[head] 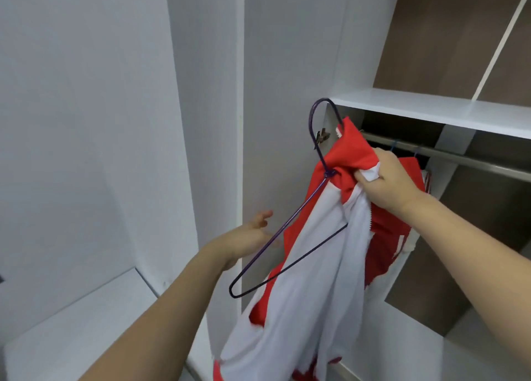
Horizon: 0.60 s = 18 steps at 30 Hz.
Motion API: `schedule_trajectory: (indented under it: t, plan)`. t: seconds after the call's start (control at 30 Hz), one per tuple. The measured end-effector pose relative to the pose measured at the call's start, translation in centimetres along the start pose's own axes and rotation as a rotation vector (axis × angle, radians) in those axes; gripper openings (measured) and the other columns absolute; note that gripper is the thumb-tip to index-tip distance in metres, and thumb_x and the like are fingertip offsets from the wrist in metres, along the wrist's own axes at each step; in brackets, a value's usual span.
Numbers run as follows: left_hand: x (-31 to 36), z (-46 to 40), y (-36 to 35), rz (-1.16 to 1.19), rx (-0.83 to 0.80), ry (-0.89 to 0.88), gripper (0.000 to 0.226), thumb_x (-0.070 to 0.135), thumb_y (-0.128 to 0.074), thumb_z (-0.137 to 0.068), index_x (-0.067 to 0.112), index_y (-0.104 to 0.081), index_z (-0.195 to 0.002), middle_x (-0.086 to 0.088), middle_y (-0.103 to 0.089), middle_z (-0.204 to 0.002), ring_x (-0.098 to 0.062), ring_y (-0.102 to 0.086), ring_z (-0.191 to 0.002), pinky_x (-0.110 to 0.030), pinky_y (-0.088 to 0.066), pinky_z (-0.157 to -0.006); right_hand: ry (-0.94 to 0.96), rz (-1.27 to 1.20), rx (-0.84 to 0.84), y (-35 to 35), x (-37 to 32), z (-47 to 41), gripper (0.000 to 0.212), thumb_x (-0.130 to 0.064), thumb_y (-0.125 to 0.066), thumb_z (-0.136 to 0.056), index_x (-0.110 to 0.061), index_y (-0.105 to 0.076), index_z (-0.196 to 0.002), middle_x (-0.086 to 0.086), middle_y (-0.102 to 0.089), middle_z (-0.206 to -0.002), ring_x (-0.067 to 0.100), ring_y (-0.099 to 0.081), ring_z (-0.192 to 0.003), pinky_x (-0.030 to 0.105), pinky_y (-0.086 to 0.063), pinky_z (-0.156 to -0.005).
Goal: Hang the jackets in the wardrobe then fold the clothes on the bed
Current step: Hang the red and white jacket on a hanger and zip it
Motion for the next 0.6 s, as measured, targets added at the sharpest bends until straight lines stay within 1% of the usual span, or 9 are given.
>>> schedule_trajectory:
  t: [0.07,0.13,0.2,0.27,0.33,0.43,0.47,0.53,0.6]
  plan:
    - [0.2,-1.5,-1.6,-0.009,-0.012,-0.028,0.090,0.017,-0.070,-0.087,0.032,-0.014,-0.155,-0.002,-0.016,-0.161,-0.025,-0.026,-0.144,-0.033,-0.031,-0.109,0.022,0.007,-0.002,0.7,-0.3,0.1,0.041,-0.031,-0.042,-0.081,0.008,-0.051,-0.069,0.020,-0.056,-0.066,0.037,-0.052,-0.062,0.039,-0.041,-0.057]
    - [1.2,-3.1,-3.3,-0.040,-0.025,-0.106,0.090,0.015,-0.072,-0.086,0.032,-0.017,-0.155,0.000,-0.015,-0.160,-0.027,-0.025,-0.144,-0.044,-0.031,-0.115,0.073,0.022,0.009,1.6,-1.0,0.4,0.045,-0.035,-0.041,-0.080,0.007,-0.055,-0.072,0.019,-0.059,-0.069,0.035,-0.055,-0.064,0.036,-0.042,-0.058]
    - [2.5,-4.6,-5.2,-0.127,-0.111,-0.171,0.074,0.013,-0.072,-0.085,0.027,-0.037,-0.148,-0.003,-0.029,-0.156,-0.027,-0.035,-0.140,-0.049,-0.035,-0.113,0.081,0.047,0.015,2.5,-1.3,0.6,0.043,-0.032,-0.043,-0.082,0.008,-0.057,-0.076,0.021,-0.061,-0.073,0.036,-0.058,-0.067,0.039,-0.047,-0.062]
    - [2.9,-5.3,-7.1,-0.165,-0.277,-0.183,0.049,0.012,-0.069,-0.088,0.017,-0.055,-0.135,-0.005,-0.055,-0.139,-0.025,-0.055,-0.125,-0.044,-0.044,-0.107,0.071,0.092,0.007,3.4,-1.2,0.9,0.032,-0.022,-0.047,-0.086,0.008,-0.057,-0.077,0.021,-0.061,-0.072,0.036,-0.058,-0.067,0.045,-0.050,-0.065]
    - [1.9,-5.7,-7.8,-0.059,-0.332,-0.145,0.036,0.013,-0.061,-0.094,0.010,-0.058,-0.130,-0.008,-0.065,-0.127,-0.025,-0.064,-0.113,-0.040,-0.048,-0.103,0.059,0.154,0.006,4.7,-0.5,1.3,0.027,-0.016,-0.048,-0.086,0.008,-0.055,-0.076,0.021,-0.060,-0.071,0.038,-0.057,-0.065,0.049,-0.049,-0.065]
    - [-0.2,-6.0,-6.1,0.289,-0.144,-0.040,0.032,0.014,-0.053,-0.100,0.006,-0.055,-0.131,-0.012,-0.067,-0.119,-0.023,-0.066,-0.096,-0.042,-0.053,-0.093,0.055,0.277,0.010,6.3,1.1,2.5,0.035,-0.031,-0.040,-0.087,-0.004,-0.048,-0.067,0.015,-0.055,-0.062,0.034,-0.051,-0.057,0.039,-0.042,-0.059]
    - [-0.5,-6.1,-5.1,0.314,-0.060,-0.038,0.029,0.016,-0.051,-0.101,0.010,-0.055,-0.129,-0.011,-0.067,-0.119,-0.023,-0.065,-0.094,-0.040,-0.053,-0.088,0.037,0.345,-0.021,6.5,1.8,3.1,0.039,-0.039,-0.034,-0.085,-0.008,-0.044,-0.064,0.013,-0.052,-0.058,0.033,-0.048,-0.054,0.037,-0.037,-0.057]
    - [0.1,-6.1,-2.9,0.097,0.106,-0.090,0.019,0.023,-0.048,-0.103,0.014,-0.054,-0.118,-0.009,-0.067,-0.114,-0.024,-0.063,-0.097,-0.037,-0.052,-0.084,-0.003,0.473,-0.073,6.2,3.2,4.2,0.043,-0.046,-0.028,-0.083,-0.012,-0.038,-0.058,0.009,-0.047,-0.053,0.030,-0.044,-0.050,0.037,-0.034,-0.053]
    - [1.8,-5.9,-1.0,-0.266,0.228,-0.191,0.019,0.031,-0.043,-0.104,0.014,-0.050,-0.105,-0.006,-0.063,-0.103,-0.027,-0.060,-0.097,-0.035,-0.046,-0.084,-0.068,0.558,-0.043,6.3,4.6,5.0,0.043,-0.043,-0.035,-0.086,-0.016,-0.035,-0.053,0.004,-0.044,-0.049,0.027,-0.043,-0.047,0.032,-0.028,-0.048]
Point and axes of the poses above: each hand's wrist, its own z-axis away from the middle knuckle, its own y-axis out of the back of the hand, x = y × z, the point moved 5 cm from there along -z, towards the middle knuckle
